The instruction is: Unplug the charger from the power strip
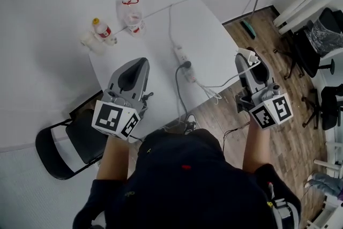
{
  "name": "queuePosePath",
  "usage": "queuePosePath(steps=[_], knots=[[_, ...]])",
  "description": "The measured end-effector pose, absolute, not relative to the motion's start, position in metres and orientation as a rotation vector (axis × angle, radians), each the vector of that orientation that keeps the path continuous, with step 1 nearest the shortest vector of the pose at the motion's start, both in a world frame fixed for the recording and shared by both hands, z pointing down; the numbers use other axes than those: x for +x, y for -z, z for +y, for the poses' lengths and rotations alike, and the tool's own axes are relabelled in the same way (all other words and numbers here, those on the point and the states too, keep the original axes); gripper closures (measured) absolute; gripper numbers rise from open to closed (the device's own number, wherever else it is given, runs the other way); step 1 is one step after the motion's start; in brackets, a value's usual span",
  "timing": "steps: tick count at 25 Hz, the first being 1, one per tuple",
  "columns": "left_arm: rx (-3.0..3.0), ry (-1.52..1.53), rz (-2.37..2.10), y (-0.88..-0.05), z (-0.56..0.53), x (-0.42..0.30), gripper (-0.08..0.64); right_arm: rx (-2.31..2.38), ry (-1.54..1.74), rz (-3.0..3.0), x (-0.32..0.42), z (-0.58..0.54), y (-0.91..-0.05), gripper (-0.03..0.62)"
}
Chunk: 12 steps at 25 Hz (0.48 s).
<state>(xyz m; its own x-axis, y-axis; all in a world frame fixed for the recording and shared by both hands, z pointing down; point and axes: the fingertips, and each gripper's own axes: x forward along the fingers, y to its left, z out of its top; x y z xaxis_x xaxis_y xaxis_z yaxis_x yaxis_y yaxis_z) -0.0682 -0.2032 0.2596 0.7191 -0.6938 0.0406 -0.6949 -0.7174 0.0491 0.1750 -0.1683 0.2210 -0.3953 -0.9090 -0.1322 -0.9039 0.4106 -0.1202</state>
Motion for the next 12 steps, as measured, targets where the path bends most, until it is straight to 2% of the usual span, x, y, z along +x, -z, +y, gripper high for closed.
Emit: queuePosePath(steps=[12], knots=[[2.891,-0.007,-1.110,-0.2543,-0.1949,-0.0642,0.536,-1.607,0.017,2.500,0.1646,-0.1625,-0.2130,0.419]])
